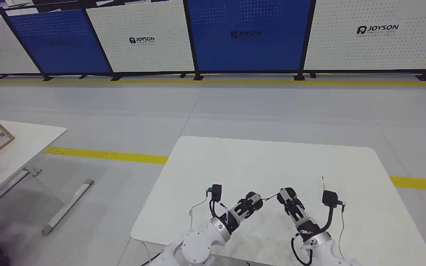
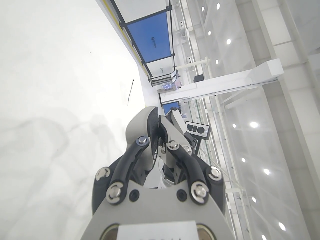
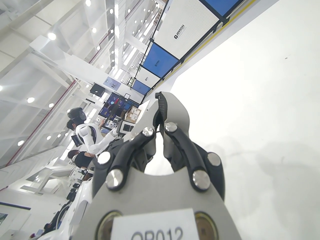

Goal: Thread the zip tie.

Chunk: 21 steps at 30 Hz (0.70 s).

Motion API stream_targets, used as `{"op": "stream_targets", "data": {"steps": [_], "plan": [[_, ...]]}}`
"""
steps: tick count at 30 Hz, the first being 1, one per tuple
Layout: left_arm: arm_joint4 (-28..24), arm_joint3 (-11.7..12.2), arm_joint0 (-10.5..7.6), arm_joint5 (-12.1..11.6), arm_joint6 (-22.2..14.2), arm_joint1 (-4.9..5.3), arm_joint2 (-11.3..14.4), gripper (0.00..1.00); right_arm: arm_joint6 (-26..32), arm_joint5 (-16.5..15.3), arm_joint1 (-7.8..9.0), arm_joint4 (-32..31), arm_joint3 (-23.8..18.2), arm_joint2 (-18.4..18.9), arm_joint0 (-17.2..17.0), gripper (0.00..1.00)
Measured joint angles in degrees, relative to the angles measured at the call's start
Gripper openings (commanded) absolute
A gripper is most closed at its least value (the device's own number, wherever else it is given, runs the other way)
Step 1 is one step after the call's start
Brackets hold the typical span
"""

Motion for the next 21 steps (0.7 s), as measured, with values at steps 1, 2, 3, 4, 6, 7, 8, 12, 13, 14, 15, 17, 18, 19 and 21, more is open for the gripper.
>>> {"op": "stream_targets", "data": {"steps": [1, 2, 3, 4, 6, 7, 8, 12, 13, 14, 15, 17, 18, 19, 21], "plan": [[-0.1, 0.0, -0.01, 0.0, 0.0, -0.01, 0.0, 0.0, 0.0, 0.0, -0.01, 0.0, 0.0, 0.0, 0.0, 0.0], [-0.2, 0.0, -0.02, -0.1, 0.0, -0.02, 0.0, 0.0, 0.0, 0.0, -0.02, 0.1, 0.1, 0.0, 0.1, 0.0], [-0.3, 0.1, -0.02, -0.1, 0.0, -0.03, 0.0, 0.05, 0.0, -0.1, -0.03, 0.1, 0.1, -0.1, 0.1, 0.0], [-0.3, 0.1, -0.03, -0.2, 0.0, -0.04, 0.0, 0.13, 0.0, -0.1, -0.04, 0.1, 0.2, -0.1, 0.2, 0.0], [-0.4, 0.1, -0.02, -0.3, 0.1, -0.05, 0.0, 0.2, -0.1, 0.0, -0.07, 0.2, 0.3, -0.1, 0.3, 0.0], [-0.4, 0.1, 0.02, -0.4, 0.1, -0.05, 0.0, 0.19, -0.1, 0.0, -0.08, 0.2, 0.4, -0.1, 0.3, 0.0], [-0.3, 0.0, 0.1, -0.5, 0.1, -0.05, 0.0, 0.18, -0.2, 0.1, -0.09, 0.2, 0.4, -0.1, 0.3, 0.0], [0.1, -0.3, 0.42, -0.7, 0.0, 0.01, -0.1, 0.2, -0.3, 0.1, -0.13, 0.2, 0.5, -0.2, 0.4, 0.0], [0.2, -0.4, 0.48, -0.7, 0.0, 0.02, -0.1, 0.21, -0.3, 0.1, -0.14, 0.1, 0.5, -0.2, 0.4, 0.0], [0.3, -0.5, 0.55, -0.7, 0.0, 0.03, -0.1, 0.2, -0.3, 0.1, -0.15, 0.1, 0.5, -0.2, 0.4, 0.0], [0.3, -0.5, 0.59, -0.8, 0.0, 0.04, -0.2, 0.19, -0.4, 0.1, -0.15, 0.1, 0.5, -0.2, 0.4, 0.0], [0.4, -0.5, 0.65, -0.8, 0.0, 0.05, -0.2, 0.11, -0.4, 0.1, -0.16, 0.0, 0.5, -0.2, 0.4, 0.0], [0.5, -0.5, 0.68, -0.8, 0.0, 0.05, -0.2, 0.1, -0.5, 0.1, -0.17, 0.0, 0.5, -0.2, 0.3, 0.0], [0.5, -0.5, 0.69, -0.7, 0.0, 0.05, -0.2, 0.07, -0.5, 0.1, -0.17, 0.0, 0.5, -0.2, 0.3, 0.0], [0.5, -0.4, 0.66, -0.6, 0.1, 0.04, -0.2, 0.0, -0.6, 0.0, -0.17, 0.0, 0.4, -0.1, 0.2, 0.0]]}}
